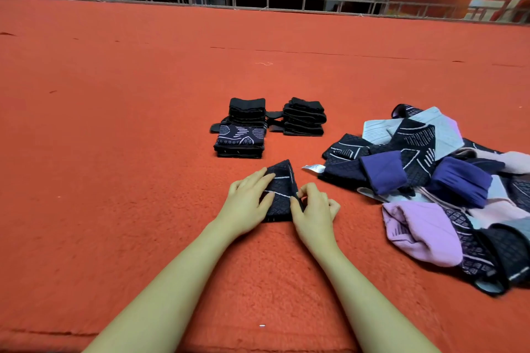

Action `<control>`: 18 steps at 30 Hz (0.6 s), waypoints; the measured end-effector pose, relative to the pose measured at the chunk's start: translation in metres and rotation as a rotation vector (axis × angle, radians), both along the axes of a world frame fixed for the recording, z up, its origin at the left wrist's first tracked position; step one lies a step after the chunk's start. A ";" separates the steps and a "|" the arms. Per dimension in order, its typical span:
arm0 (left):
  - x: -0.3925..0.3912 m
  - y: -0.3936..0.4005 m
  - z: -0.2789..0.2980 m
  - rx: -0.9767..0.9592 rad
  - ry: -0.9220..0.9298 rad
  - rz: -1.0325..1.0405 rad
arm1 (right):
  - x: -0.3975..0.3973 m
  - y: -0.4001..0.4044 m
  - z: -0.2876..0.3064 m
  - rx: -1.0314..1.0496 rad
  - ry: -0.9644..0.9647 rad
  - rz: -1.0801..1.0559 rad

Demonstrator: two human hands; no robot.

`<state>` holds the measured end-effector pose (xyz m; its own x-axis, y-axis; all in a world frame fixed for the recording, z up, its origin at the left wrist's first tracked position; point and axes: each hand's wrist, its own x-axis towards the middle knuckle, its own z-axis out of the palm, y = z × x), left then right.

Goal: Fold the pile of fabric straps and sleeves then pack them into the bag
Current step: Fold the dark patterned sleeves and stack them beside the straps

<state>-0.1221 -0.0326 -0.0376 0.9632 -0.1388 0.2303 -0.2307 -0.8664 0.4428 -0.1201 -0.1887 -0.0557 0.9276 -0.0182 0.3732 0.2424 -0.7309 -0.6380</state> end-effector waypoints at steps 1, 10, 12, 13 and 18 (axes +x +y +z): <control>-0.001 -0.003 -0.001 -0.006 -0.018 0.003 | 0.000 0.000 0.001 -0.002 0.006 -0.007; 0.008 -0.011 0.008 0.449 0.261 0.000 | 0.004 0.002 -0.004 -0.094 0.084 -0.164; 0.015 -0.010 0.012 0.510 0.277 -0.022 | 0.006 0.003 -0.007 -0.148 0.119 -0.164; 0.017 -0.009 0.013 0.532 0.281 -0.034 | 0.007 0.002 -0.008 -0.157 0.131 -0.163; 0.018 -0.005 0.011 0.417 0.254 -0.045 | 0.012 -0.001 -0.009 -0.089 0.140 -0.118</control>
